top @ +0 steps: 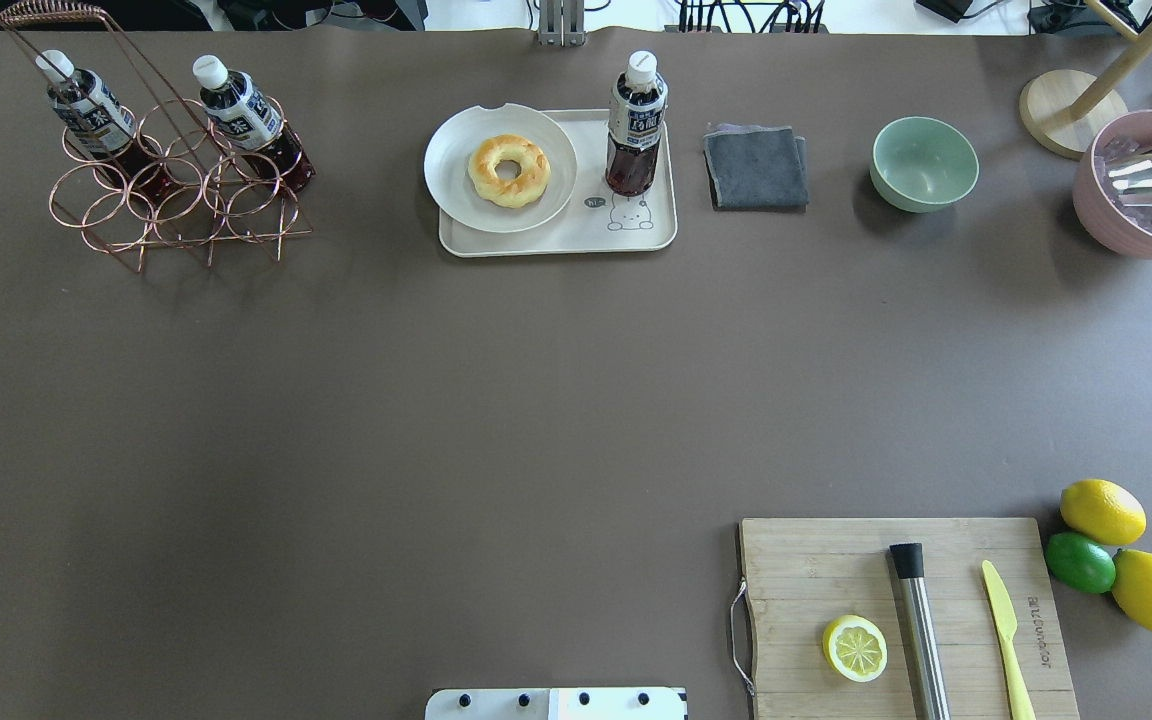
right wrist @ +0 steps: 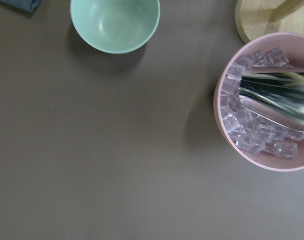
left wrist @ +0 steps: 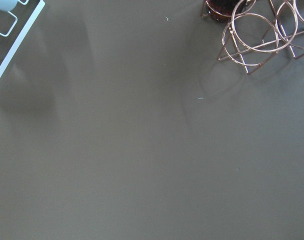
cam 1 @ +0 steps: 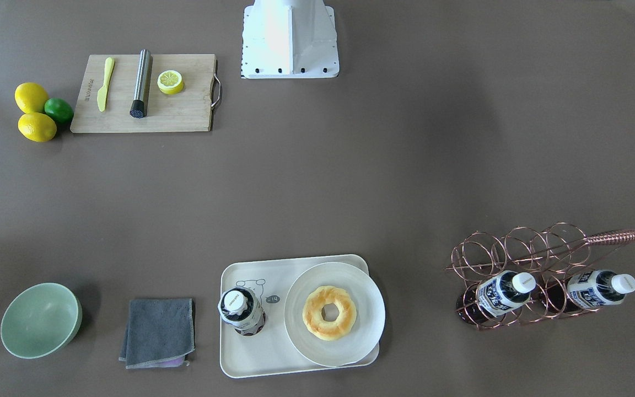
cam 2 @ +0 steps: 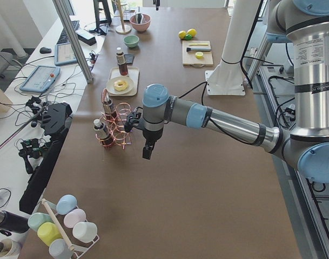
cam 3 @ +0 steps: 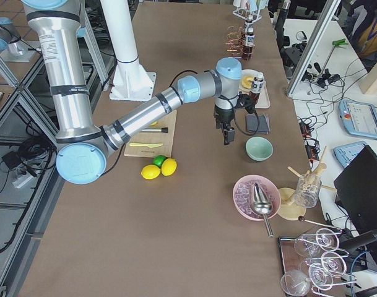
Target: Place tea on tray
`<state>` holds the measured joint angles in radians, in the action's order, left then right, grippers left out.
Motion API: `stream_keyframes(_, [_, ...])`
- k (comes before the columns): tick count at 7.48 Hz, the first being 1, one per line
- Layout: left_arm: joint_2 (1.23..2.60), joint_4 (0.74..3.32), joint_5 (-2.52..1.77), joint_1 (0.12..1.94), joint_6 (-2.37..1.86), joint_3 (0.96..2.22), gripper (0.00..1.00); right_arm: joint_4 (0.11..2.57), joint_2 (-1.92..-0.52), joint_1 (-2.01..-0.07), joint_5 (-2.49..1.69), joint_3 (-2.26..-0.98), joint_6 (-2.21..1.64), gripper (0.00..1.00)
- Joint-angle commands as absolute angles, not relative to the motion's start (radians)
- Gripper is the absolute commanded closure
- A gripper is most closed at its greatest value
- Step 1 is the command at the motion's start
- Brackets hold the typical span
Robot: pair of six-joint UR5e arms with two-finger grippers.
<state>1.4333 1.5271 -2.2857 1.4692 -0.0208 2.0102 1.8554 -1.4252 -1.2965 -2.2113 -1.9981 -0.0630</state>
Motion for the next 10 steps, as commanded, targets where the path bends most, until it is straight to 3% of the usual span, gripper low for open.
stream_keyframes(1, [1.428, 1.529, -2.289, 1.482, -0.008, 1.996, 0.02, 1.853, -1.532, -1.527, -2.31, -1.844, 0.359, 0.0])
stream_keyframes(5, [1.414, 1.543, -2.303, 1.489, -0.008, 2.008, 0.02, 1.852, -1.64, -1.634, -2.33, -1.819, 0.442, 0.0])
stream_keyframes(10, [1.33, 1.682, -2.304, 1.546, 0.043, 1.942, 0.02, 1.839, -1.652, -1.646, -2.353, -1.83, 0.448, 0.0])
